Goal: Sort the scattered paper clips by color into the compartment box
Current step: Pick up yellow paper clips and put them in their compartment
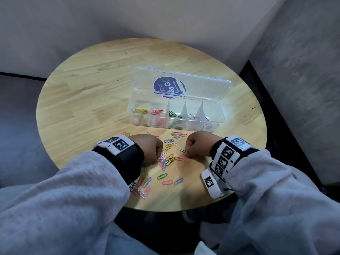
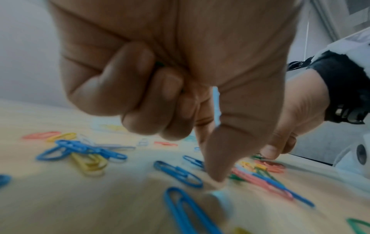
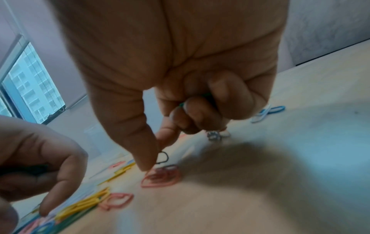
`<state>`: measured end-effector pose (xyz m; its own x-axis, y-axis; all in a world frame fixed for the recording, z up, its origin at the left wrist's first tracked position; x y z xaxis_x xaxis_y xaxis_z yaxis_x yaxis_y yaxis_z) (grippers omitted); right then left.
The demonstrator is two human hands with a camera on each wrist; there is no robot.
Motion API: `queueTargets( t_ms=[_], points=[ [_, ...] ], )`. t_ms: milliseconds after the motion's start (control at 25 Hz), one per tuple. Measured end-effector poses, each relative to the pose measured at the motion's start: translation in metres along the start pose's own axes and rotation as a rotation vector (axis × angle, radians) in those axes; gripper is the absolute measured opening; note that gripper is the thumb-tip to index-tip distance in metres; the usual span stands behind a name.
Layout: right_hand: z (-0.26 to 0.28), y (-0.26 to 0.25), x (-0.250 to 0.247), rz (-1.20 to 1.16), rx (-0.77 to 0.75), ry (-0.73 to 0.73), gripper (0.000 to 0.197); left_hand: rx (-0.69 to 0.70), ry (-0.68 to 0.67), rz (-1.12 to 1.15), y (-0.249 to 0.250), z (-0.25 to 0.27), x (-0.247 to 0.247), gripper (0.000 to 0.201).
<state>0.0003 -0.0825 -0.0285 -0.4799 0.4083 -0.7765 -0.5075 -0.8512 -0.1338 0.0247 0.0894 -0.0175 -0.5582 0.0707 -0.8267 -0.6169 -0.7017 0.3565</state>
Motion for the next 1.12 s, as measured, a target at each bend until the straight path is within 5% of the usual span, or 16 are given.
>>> queueTargets(
  t_ms=[480, 800, 1000, 1120],
  points=[
    [0.011, -0.003, 0.004, -0.804, 0.005, -0.489, 0.032, 0.017, -0.030, 0.060, -0.003, -0.004, 0.007, 0.011],
    [0.020, -0.011, 0.013, -0.580, -0.029, -0.521, 0.025, -0.029, -0.089, 0.145, -0.011, -0.004, 0.008, 0.008],
    [0.021, -0.017, 0.009, -0.115, -0.204, -0.248, 0.018, -0.023, 0.006, 0.254, -0.031, 0.006, -0.013, 0.014],
    [0.024, -0.027, 0.013, 0.038, -0.267, -0.134, 0.013, -0.021, 0.071, 0.534, -0.037, 0.015, -0.026, 0.015]
  ],
)
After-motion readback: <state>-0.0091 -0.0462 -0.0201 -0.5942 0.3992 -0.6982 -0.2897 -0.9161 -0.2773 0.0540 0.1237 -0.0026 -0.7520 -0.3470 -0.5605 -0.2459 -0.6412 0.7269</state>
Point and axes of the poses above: each hand's wrist, its own z-axis away from the middle knuckle, its own x-axis out of the palm, y = z × x, the point moved 2 cm from there along -z, towards the middle knuckle, and after that the axes turned 15 degrees about x, right-handed, at the moved point
